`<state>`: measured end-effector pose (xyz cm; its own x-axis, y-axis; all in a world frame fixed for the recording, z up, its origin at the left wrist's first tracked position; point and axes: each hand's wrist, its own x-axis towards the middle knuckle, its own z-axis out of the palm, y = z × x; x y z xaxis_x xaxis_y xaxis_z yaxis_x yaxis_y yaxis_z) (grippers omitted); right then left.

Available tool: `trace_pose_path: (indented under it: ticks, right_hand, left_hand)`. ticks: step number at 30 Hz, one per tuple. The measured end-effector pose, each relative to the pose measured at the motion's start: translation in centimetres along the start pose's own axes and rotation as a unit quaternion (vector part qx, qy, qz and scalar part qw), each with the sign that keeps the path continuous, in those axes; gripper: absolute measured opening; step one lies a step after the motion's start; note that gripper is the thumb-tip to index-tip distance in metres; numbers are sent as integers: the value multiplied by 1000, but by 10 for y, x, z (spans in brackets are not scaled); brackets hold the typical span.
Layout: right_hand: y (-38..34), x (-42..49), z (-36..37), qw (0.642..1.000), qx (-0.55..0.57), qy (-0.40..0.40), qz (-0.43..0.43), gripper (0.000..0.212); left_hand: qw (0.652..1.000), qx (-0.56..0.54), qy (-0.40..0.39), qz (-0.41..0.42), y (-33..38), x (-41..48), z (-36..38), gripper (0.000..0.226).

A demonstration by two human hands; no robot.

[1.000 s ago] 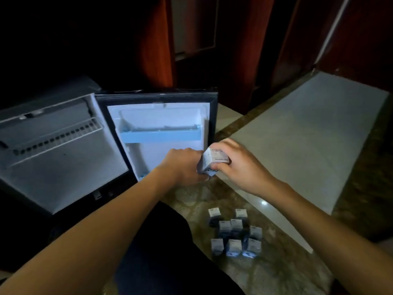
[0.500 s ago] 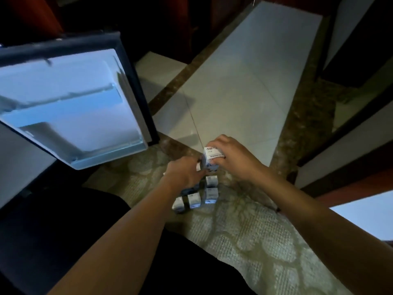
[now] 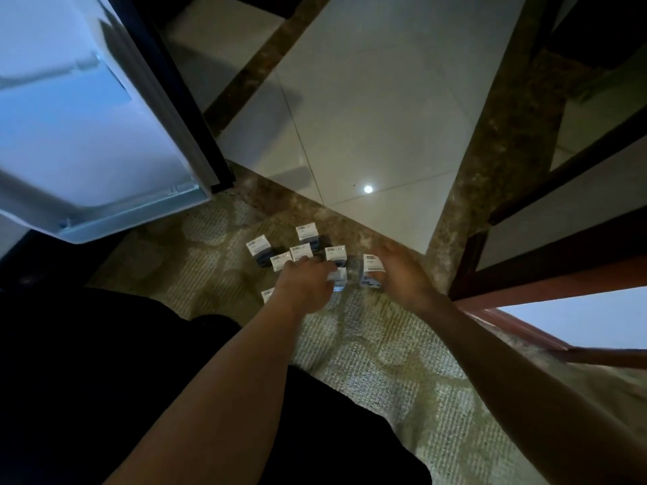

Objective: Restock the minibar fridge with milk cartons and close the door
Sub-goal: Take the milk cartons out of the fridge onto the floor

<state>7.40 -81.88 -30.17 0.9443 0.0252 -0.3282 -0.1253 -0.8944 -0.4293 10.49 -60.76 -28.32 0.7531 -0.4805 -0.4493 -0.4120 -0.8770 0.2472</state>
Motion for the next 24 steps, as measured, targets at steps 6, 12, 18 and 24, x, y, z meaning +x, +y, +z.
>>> trace_pose_path:
  ticks: [6,12,18,24]
  right_hand:
    - [15,6,41,998,4,-34,54,43]
    - [22,15,71,995,-3,-45,94,38]
    - [22,12,68,995,2,-47,93,38]
    - [-12,13,20,998,-20,-16,53,35]
  left_hand:
    - [1000,12,-1,-2,4,10,4,39]
    - [999,-23,-29,-1,3,9,7,44]
    - [998,-13,-52,-22,2,7,4,46]
    - [995,94,35,-5,4,-2,-33,43]
